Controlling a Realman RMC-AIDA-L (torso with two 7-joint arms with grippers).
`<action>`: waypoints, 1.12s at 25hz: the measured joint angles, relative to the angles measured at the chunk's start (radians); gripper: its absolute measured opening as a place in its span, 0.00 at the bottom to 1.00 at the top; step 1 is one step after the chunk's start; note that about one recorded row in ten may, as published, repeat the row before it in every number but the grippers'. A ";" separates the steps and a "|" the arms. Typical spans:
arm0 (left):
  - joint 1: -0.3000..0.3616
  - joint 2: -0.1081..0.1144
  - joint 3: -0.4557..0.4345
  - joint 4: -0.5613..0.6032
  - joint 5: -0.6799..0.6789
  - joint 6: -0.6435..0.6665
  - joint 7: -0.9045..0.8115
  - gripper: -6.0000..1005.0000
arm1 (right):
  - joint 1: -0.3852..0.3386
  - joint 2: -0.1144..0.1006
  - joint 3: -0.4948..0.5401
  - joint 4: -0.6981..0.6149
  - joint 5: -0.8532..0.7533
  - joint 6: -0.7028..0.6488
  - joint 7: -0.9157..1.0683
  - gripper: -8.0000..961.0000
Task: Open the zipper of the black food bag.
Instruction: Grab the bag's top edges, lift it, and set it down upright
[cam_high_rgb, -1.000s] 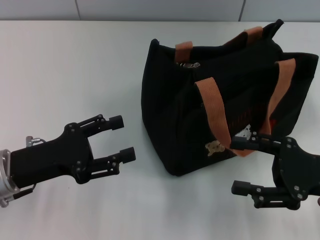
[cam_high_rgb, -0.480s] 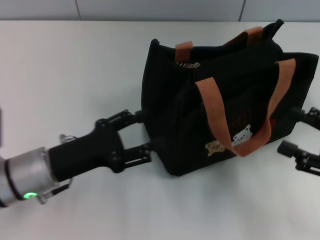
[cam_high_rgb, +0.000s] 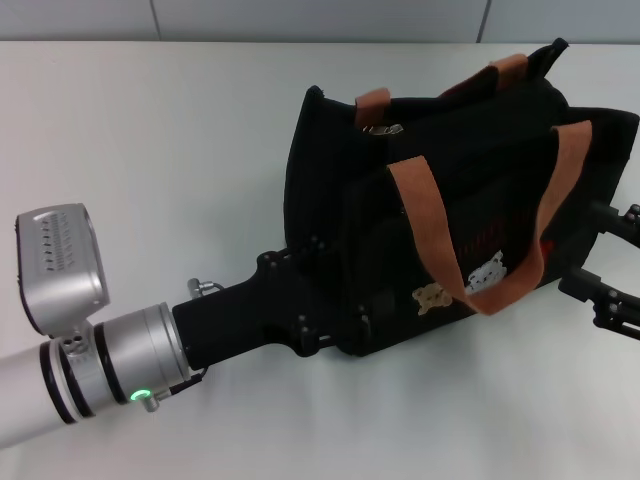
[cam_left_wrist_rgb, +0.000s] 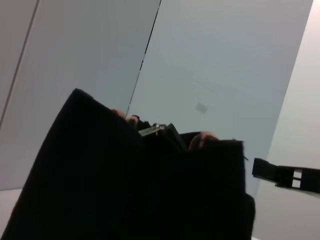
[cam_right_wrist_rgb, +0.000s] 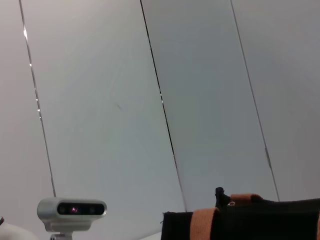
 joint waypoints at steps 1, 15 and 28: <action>-0.001 0.000 -0.007 -0.007 -0.001 -0.013 0.009 0.81 | 0.001 0.000 0.000 0.000 0.000 0.000 0.000 0.86; 0.035 0.000 -0.116 -0.032 0.002 -0.082 0.124 0.49 | 0.005 0.002 -0.003 0.002 -0.003 0.003 -0.001 0.86; 0.051 0.007 -0.166 -0.016 -0.005 -0.074 0.106 0.13 | 0.002 0.003 -0.003 0.003 -0.004 0.013 -0.001 0.86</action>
